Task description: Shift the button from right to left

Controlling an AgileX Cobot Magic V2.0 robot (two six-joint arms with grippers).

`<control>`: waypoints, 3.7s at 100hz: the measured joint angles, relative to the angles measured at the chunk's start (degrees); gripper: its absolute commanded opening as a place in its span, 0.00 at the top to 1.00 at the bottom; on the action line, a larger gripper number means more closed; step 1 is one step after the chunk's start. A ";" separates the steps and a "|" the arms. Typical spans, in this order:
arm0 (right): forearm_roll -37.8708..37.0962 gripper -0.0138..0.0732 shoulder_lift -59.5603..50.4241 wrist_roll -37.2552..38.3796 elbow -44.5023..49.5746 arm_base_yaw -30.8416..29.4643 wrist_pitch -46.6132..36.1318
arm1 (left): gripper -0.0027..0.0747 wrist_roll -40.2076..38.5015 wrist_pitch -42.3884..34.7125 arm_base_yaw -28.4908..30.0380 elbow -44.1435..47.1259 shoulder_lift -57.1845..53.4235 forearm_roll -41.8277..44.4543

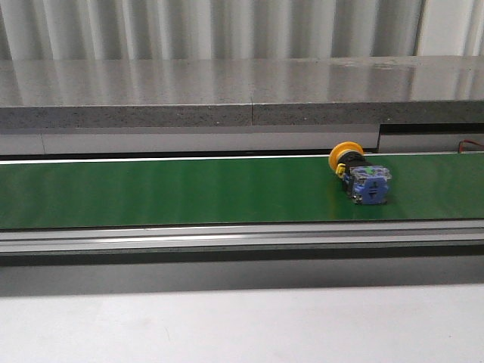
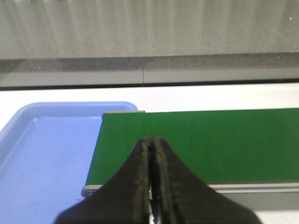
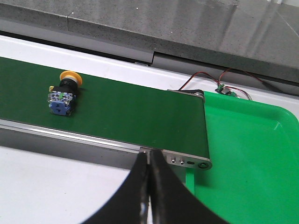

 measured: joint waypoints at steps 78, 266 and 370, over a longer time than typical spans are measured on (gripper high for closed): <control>0.00 0.92 0.00 0.00 0.00 0.00 0.00 | 0.31 0.00 -0.39 0.00 -7.62 18.63 -0.88; 0.00 0.92 0.00 0.00 0.00 0.00 0.08 | 0.34 -20.71 20.42 -37.09 -64.13 97.56 -10.39; -0.10 0.92 0.00 0.00 0.00 0.00 0.08 | 0.75 -18.41 34.60 -26.95 -66.89 85.41 3.55</control>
